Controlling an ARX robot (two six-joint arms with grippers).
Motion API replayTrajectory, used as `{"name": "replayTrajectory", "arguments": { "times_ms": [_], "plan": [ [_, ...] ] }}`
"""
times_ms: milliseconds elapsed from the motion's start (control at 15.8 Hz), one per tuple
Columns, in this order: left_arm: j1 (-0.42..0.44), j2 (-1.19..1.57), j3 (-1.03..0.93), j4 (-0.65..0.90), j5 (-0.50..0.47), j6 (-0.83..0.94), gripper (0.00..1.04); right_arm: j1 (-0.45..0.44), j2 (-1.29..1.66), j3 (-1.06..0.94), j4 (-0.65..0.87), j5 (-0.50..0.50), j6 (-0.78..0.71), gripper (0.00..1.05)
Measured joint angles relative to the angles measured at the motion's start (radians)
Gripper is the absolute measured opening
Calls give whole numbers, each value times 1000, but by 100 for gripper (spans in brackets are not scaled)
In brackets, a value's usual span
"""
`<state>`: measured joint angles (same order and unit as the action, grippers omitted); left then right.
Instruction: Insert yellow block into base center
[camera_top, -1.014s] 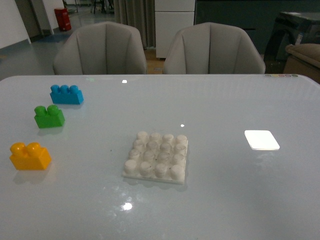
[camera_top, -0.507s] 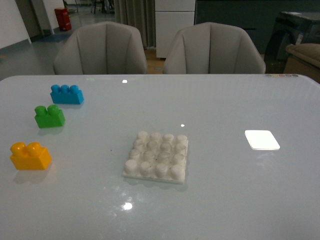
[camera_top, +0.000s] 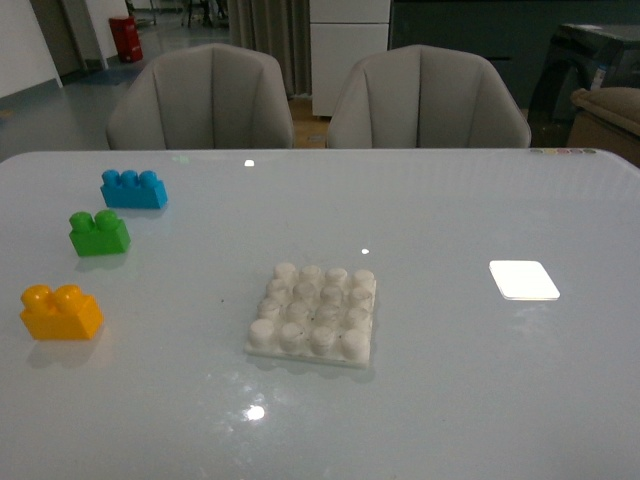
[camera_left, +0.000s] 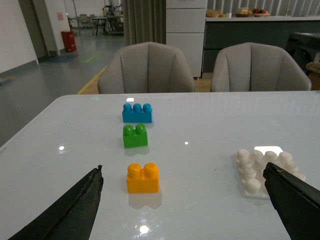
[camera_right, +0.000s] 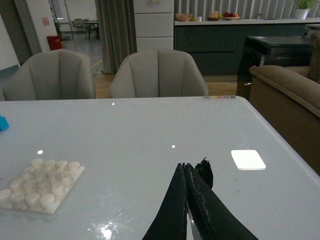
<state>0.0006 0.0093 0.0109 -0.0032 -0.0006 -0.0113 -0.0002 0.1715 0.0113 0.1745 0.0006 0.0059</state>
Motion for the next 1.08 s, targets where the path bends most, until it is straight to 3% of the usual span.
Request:
{"name": "replayTrajectory", "arguments": {
  "times_ms": [127, 380, 571, 951, 1014, 1078],
  "plan": [
    [0, 0, 0, 0, 0, 0, 98, 0, -130, 1, -182, -1, 0, 2],
    [0, 0, 0, 0, 0, 0, 98, 0, -167, 1, -179, 0, 0, 2],
    [0, 0, 0, 0, 0, 0, 98, 0, -167, 1, -178, 0, -1, 28],
    [0, 0, 0, 0, 0, 0, 98, 0, -167, 1, -178, 0, -1, 95],
    [0, 0, 0, 0, 0, 0, 98, 0, -167, 1, -178, 0, -1, 100],
    [0, 0, 0, 0, 0, 0, 98, 0, -167, 1, -178, 0, -1, 97]
  ]
}}
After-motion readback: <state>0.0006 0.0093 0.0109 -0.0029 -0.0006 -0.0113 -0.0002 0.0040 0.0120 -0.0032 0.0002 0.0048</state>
